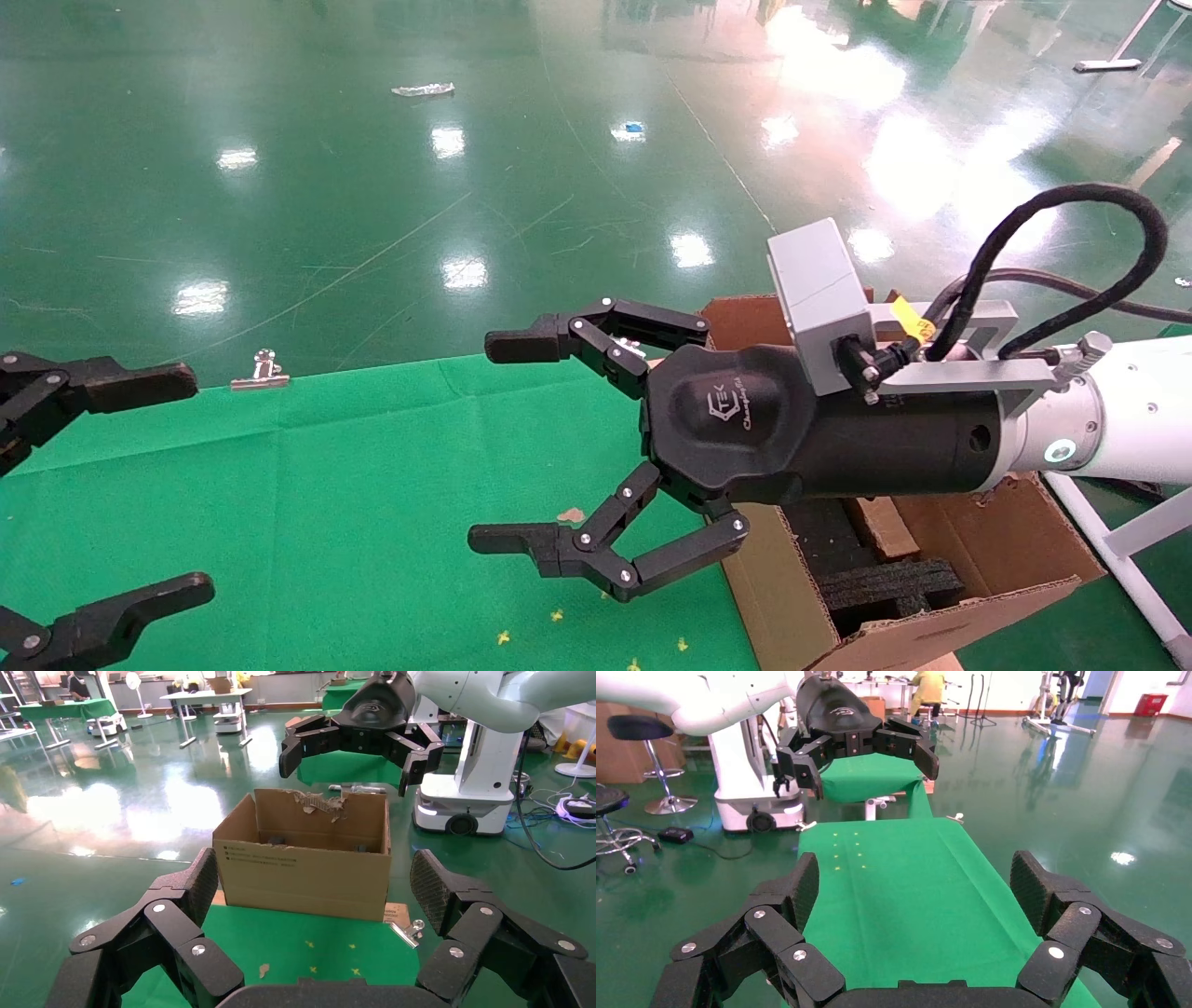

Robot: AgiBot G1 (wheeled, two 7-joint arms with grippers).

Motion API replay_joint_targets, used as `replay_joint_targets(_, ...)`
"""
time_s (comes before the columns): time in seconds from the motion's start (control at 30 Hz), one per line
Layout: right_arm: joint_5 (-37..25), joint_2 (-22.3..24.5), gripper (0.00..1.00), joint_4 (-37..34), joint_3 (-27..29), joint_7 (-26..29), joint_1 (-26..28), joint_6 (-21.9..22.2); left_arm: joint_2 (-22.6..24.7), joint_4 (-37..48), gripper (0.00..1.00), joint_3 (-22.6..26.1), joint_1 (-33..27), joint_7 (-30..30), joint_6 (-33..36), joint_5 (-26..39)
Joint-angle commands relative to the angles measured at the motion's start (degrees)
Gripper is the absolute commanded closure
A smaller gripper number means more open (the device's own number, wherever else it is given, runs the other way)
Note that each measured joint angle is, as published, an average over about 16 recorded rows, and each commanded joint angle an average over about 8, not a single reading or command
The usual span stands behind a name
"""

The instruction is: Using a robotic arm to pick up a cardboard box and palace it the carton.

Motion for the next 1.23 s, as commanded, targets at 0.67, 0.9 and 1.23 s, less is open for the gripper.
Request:
replay_joint_targets(0.67,0.0,0.0,0.00,0.0,0.0,0.0,0.0,0.0,0.0,0.0,0.00,0.0,0.0,0.0,0.0,0.0)
replay_joint_targets(0.9,0.0,0.0,0.00,0.0,0.0,0.0,0.0,0.0,0.0,0.0,0.00,0.0,0.0,0.0,0.0,0.0)
replay_joint_targets(1.23,0.0,0.0,0.00,0.0,0.0,0.0,0.0,0.0,0.0,0.0,0.00,0.0,0.0,0.0,0.0,0.0)
